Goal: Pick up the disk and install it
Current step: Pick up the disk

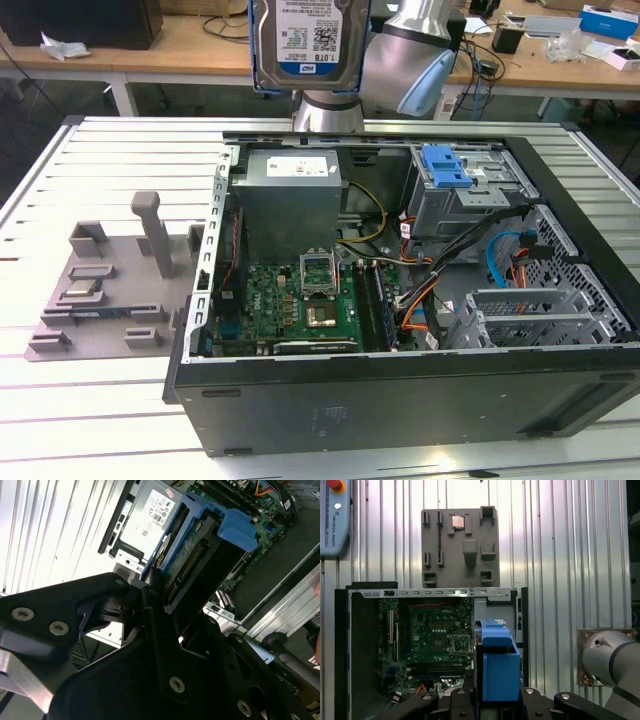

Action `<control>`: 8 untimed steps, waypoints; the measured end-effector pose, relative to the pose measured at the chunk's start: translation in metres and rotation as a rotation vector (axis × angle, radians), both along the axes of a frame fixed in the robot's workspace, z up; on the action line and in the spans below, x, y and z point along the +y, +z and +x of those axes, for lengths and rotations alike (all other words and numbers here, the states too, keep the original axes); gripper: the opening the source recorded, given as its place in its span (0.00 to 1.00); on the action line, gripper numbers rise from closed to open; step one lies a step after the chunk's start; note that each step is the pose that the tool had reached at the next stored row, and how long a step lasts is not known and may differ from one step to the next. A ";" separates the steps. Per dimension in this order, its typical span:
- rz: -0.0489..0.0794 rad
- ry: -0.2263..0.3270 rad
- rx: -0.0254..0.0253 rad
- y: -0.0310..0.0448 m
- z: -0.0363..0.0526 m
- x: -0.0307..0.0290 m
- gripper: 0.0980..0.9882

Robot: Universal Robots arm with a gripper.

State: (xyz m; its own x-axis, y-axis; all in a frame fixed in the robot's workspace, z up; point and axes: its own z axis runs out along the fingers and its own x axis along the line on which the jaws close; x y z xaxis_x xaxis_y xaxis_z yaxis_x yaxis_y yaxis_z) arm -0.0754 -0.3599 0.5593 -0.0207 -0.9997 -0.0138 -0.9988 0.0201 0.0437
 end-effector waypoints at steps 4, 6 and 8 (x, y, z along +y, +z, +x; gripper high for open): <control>0.000 0.000 0.0000 -0.0007 0.0000 -0.0189 0.30; 0.000 0.000 0.0000 -0.0009 0.0000 -0.0244 0.30; 0.000 0.000 0.0000 -0.0013 0.0000 -0.0336 0.30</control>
